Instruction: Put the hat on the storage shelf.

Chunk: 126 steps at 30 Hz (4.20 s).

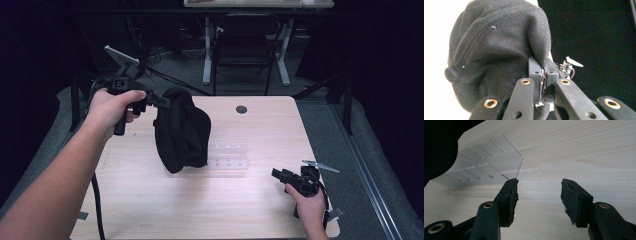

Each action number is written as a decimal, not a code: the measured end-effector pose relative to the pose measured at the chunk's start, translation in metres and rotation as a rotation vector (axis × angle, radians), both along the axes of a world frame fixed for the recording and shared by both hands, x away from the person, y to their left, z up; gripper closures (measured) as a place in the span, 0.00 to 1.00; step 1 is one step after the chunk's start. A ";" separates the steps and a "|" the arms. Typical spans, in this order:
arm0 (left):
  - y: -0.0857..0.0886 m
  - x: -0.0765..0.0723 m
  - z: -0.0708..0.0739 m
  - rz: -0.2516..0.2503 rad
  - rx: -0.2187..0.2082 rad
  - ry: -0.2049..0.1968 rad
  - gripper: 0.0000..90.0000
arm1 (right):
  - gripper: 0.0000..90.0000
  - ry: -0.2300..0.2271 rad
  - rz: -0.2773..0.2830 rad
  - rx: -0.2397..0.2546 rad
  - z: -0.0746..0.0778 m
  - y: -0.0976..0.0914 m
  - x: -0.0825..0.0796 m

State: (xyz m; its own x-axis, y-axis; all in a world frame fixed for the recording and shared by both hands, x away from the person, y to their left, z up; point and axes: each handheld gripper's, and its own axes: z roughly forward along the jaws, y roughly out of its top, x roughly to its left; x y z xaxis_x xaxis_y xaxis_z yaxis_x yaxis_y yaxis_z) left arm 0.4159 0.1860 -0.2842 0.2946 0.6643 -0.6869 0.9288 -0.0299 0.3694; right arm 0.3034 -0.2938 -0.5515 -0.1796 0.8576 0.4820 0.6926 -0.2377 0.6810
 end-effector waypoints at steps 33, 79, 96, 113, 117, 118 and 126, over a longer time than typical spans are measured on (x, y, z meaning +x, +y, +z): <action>-0.040 0.010 -0.008 -0.011 -0.037 0.000 0.98 | 0.52 -0.003 0.002 0.014 0.001 0.000 0.001; -0.059 0.019 -0.016 -0.012 -0.081 -0.034 0.98 | 0.63 -0.127 0.384 -0.128 0.030 0.138 0.017; -0.057 0.019 -0.016 0.001 -0.078 -0.034 0.98 | 0.60 -0.147 0.465 -0.183 0.026 0.185 0.022; -0.058 0.020 -0.017 0.001 -0.082 -0.039 0.98 | 0.57 -0.190 0.500 -0.247 0.032 0.218 0.026; -0.061 0.021 -0.018 0.002 -0.096 -0.036 0.98 | 0.64 -0.192 0.472 -0.249 0.034 0.218 0.028; -0.062 0.021 -0.018 -0.002 -0.098 -0.036 0.98 | 0.65 -0.189 0.471 -0.251 0.034 0.218 0.028; -0.075 0.022 -0.021 -0.020 -0.109 -0.034 0.97 | 0.75 -0.197 0.465 -0.268 0.033 0.215 0.024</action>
State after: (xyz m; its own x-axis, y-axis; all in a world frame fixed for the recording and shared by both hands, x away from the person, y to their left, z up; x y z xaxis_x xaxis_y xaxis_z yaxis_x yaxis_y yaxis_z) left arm 0.4377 0.1107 -0.3047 0.3315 0.5803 -0.7439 0.9153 -0.0065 0.4028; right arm 0.3278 -0.0788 -0.5188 -0.6316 0.7546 0.1778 0.5371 0.2605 0.8023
